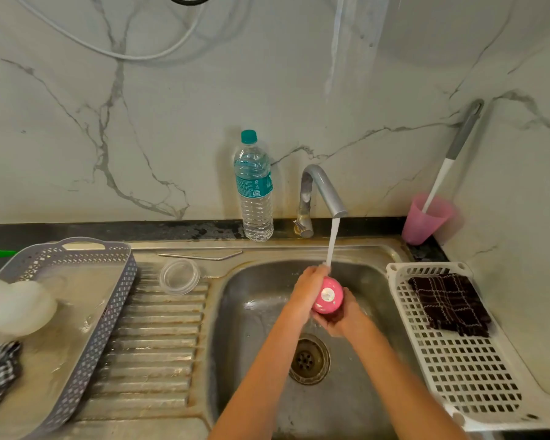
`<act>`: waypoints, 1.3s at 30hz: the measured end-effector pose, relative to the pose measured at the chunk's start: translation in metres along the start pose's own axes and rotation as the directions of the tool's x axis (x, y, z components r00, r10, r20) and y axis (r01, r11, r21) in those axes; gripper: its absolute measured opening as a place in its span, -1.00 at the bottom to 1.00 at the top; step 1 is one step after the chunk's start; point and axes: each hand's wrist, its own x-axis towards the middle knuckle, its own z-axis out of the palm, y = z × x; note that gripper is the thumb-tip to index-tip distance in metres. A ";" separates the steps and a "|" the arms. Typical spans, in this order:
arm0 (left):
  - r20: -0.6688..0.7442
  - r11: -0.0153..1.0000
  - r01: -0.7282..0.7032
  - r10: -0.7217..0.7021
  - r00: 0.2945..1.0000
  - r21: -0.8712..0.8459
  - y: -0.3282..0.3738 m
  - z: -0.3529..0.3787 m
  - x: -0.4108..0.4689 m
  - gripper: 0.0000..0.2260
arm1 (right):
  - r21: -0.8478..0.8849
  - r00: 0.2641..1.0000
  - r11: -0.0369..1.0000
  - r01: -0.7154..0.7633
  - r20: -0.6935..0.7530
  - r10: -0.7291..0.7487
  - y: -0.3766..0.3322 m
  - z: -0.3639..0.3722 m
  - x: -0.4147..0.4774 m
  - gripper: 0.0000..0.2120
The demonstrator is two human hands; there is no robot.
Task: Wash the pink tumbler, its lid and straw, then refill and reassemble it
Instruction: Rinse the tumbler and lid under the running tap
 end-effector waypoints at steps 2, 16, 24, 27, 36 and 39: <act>-0.015 0.985 -0.099 0.102 0.995 0.139 0.008 0.007 -0.006 -0.72 | 0.071 1.000 0.997 0.024 -0.019 -0.023 -0.001 0.001 -0.001 -0.43; 0.277 0.991 -0.096 0.066 0.959 0.094 -0.061 -0.077 -0.053 -0.15 | -0.453 0.897 0.782 0.428 0.319 -0.306 0.037 -0.010 -0.025 -0.29; -0.026 0.918 -0.231 0.253 0.967 0.323 -0.059 -0.131 -0.090 -0.37 | -0.627 0.339 -0.381 0.679 0.728 -0.596 0.071 -0.005 -0.048 -0.43; -0.030 0.749 -0.306 0.397 0.917 0.588 -0.050 -0.146 -0.096 -0.26 | -0.448 0.382 -0.645 0.619 0.889 -0.251 0.086 0.004 -0.043 -0.15; -0.337 0.770 -0.510 0.631 0.698 0.384 -0.033 -0.202 -0.136 -0.28 | -0.461 0.444 0.028 0.887 0.832 -0.333 0.139 0.090 -0.058 -0.12; -0.406 0.785 -0.486 0.617 0.674 0.385 -0.031 -0.221 -0.145 -0.32 | -0.447 0.476 0.164 0.879 0.820 -0.317 0.160 0.114 -0.058 -0.17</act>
